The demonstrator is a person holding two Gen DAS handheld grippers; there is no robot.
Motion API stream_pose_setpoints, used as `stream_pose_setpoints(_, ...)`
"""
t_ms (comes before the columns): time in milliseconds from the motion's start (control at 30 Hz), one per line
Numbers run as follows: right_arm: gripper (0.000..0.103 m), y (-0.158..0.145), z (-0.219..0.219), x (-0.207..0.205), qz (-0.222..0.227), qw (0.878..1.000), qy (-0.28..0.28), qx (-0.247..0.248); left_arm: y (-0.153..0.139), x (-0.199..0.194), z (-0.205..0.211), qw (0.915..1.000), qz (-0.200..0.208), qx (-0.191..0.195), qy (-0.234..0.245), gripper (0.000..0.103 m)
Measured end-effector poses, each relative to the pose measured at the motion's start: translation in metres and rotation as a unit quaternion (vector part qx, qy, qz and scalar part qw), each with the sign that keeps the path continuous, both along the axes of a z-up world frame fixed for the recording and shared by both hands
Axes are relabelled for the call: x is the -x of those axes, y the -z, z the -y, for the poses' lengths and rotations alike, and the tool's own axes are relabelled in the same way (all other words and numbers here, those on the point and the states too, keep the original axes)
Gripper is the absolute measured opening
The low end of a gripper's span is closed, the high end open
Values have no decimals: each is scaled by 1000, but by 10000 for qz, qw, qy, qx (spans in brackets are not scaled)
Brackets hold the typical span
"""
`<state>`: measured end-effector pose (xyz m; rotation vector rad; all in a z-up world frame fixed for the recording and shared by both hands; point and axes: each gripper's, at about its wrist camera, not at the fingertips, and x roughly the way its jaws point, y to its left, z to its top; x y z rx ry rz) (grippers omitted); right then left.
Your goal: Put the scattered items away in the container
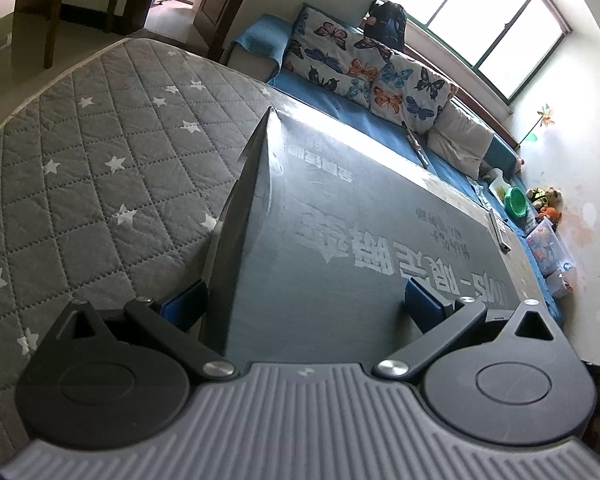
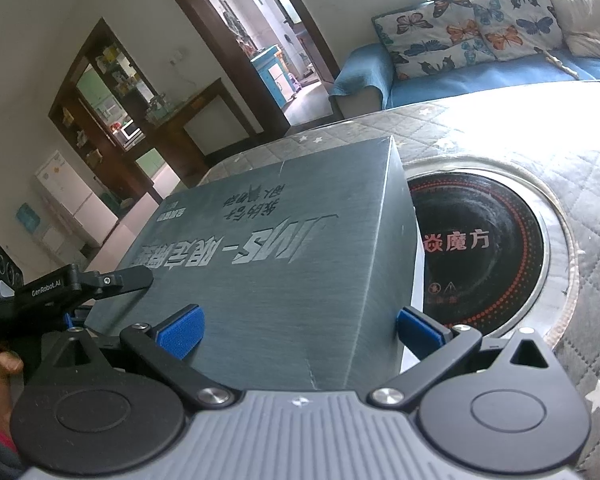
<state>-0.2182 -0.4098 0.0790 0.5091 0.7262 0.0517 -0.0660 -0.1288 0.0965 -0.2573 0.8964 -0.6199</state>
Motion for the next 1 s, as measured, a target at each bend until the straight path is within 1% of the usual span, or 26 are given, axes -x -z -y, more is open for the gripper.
stream_pose_setpoints(433, 103, 2, 5, -1, 9, 10000, -26, -26, 2, 4, -8, 9997, 147, -23, 199, 103)
stream_pose_setpoints(500, 103, 4, 4, -1, -1, 10000, -33, 34, 3, 5, -9, 9996, 147, -7, 240, 103)
stream_pose_setpoints(533, 103, 5, 2, -1, 21, 10000, -10, 70, 5, 5, -11, 9995, 144, 73, 285, 103)
stream_pose_setpoints(567, 103, 5, 2, 1, 141, 9998, 122, 112, 5, 6, -12, 9993, 165, 117, 300, 103)
stream_pose_setpoints(633, 103, 3, 0, 0, 218, 9995, 109, 183, 6, 6, -11, 9992, 188, 104, 344, 103)
stream_pose_setpoints(733, 103, 1, -3, -2, 328, 9990, 84, 288, 6, 7, -11, 9990, 163, 152, 392, 103)
stream_pose_setpoints(833, 103, 2, -8, -4, 299, 9989, -42, 356, 10, 5, -12, 9992, 110, 141, 345, 103)
stream_pose_setpoints(900, 103, 4, -9, -4, 294, 9985, -18, 451, 13, 4, -12, 9993, 42, 145, 336, 103)
stream_pose_setpoints(1000, 103, 10, -2, -4, 247, 9991, 40, 334, 13, 4, -12, 9993, 13, 155, 337, 103)
